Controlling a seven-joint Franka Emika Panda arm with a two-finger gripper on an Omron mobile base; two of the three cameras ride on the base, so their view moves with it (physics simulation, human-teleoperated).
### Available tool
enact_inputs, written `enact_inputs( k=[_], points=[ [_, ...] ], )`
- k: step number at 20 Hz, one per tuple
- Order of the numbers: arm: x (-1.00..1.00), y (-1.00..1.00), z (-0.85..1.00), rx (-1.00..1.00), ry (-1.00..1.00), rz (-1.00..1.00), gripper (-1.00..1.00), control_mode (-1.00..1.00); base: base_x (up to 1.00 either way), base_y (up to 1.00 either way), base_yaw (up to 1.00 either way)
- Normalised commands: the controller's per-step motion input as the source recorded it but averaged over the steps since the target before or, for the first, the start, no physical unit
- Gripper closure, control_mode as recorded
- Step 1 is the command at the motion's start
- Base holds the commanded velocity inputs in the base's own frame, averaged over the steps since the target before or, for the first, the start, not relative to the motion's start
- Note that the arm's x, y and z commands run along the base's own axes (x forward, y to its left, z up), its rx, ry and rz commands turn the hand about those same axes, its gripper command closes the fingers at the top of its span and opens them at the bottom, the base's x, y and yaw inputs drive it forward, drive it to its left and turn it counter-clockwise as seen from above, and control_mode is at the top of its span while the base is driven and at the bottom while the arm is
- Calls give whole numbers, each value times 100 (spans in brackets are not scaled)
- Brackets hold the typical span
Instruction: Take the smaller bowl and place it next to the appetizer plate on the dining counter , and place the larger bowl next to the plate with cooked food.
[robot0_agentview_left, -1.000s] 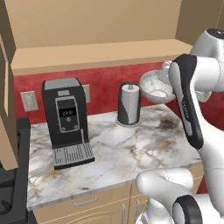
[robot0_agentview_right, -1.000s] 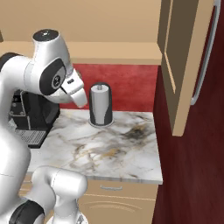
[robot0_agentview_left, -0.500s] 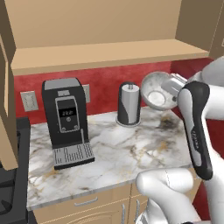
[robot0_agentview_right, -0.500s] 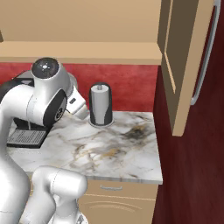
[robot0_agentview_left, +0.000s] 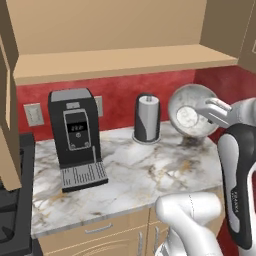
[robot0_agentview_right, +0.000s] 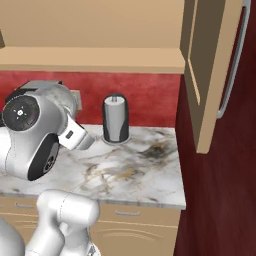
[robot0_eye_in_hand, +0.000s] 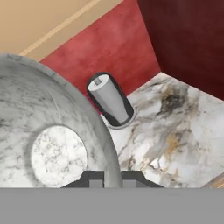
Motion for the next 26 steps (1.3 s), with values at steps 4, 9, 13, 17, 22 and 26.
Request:
enact_inputs(
  k=[4, 9, 13, 17, 22, 26],
  points=[
    [0, 0, 0, 0, 0, 0, 100, 100, -100, 2, 5],
    [0, 0, 0, 0, 0, 0, 100, 100, -100, 0, 5],
    [0, 0, 0, 0, 0, 0, 100, 100, -100, 0, 0],
    [0, 0, 0, 0, 0, 0, 100, 100, -100, 6, 1],
    [0, 0, 0, 0, 0, 0, 100, 100, -100, 2, 1],
    [0, 0, 0, 0, 0, 0, 100, 100, -100, 1, 1]
  ],
)
